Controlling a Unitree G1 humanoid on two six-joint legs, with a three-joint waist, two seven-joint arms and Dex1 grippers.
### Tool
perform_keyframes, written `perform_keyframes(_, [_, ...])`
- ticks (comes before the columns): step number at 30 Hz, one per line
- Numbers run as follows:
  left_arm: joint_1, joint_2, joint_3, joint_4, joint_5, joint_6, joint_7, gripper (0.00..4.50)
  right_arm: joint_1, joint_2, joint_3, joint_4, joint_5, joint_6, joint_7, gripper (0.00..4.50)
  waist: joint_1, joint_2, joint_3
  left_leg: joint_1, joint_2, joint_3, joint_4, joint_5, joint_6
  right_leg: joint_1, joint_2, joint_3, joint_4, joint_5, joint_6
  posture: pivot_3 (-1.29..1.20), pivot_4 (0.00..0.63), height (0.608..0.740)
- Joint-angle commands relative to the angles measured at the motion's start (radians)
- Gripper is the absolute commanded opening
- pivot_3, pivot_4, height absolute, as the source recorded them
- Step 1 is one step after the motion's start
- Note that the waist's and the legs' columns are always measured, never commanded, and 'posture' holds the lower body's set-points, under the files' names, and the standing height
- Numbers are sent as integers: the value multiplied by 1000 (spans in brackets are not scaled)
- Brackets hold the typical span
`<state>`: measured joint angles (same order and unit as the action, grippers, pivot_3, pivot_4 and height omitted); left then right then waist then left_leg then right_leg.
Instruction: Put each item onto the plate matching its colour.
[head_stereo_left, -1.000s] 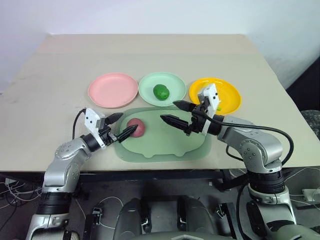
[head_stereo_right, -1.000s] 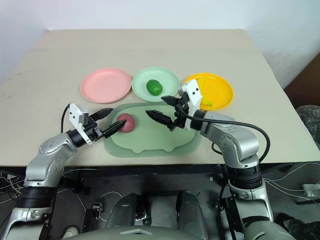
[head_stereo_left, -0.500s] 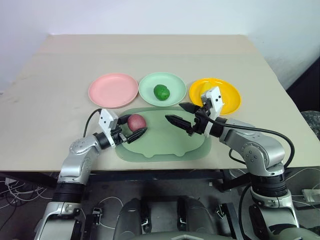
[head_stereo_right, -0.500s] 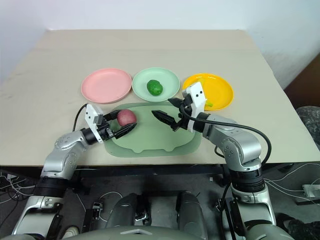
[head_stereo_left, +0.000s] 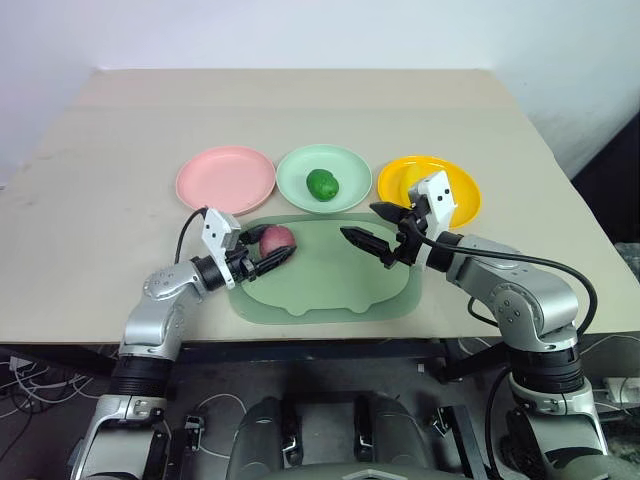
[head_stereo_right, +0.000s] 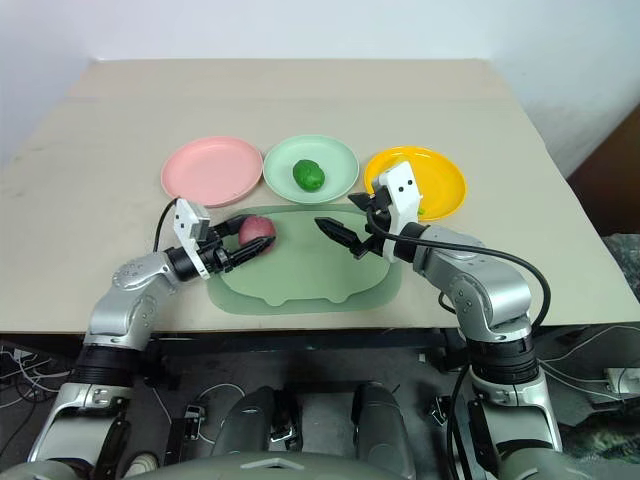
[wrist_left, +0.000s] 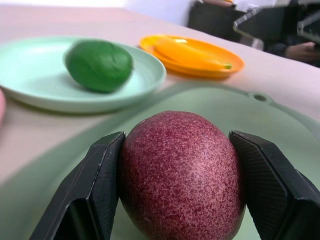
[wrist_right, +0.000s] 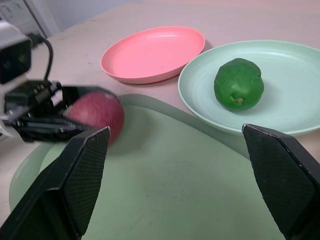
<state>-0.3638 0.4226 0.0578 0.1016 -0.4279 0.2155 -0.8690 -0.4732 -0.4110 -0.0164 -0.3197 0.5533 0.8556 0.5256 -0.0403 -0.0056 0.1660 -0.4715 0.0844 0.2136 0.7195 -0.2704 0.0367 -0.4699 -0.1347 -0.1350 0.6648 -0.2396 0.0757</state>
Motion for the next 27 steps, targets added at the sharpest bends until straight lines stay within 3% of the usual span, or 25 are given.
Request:
perform_keyframes(1, [-19,26,92,-63,-3,9,105,3014,10,-2,-6,-36,11,-22,11,4500,0,0,0,0,0,0,0,0,0,0,0,0,0,0,0,0,150,695])
perform_keyframes(7, [-84,35,195,5,-1,47,267,3014,48,-1,28,-62,25,-19,45,4500,3,0,0,1,0,-1,0,0,0,2,0,-1,0,0,0,0,150,695])
perform_keyframes(16, [-258,21,146,279,130,25,413,3014,50,2,74,-42,-10,-49,48,4500,7,-1,0,7,-1,-1,0,-1,1,8,0,-1,-1,0,0,0,150,695])
perform_keyframes(21, [-338,23,127,432,166,-5,391,3014,41,-2,71,-25,-24,-59,48,4500,3,-1,0,7,-1,0,0,-1,1,8,0,-1,-1,0,0,0,150,695])
perform_keyframes(27, [-336,28,106,432,171,3,328,3014,42,-4,62,-25,-36,-60,38,4500,-1,-1,0,7,0,0,-1,-1,1,7,0,-1,-1,0,0,0,150,695])
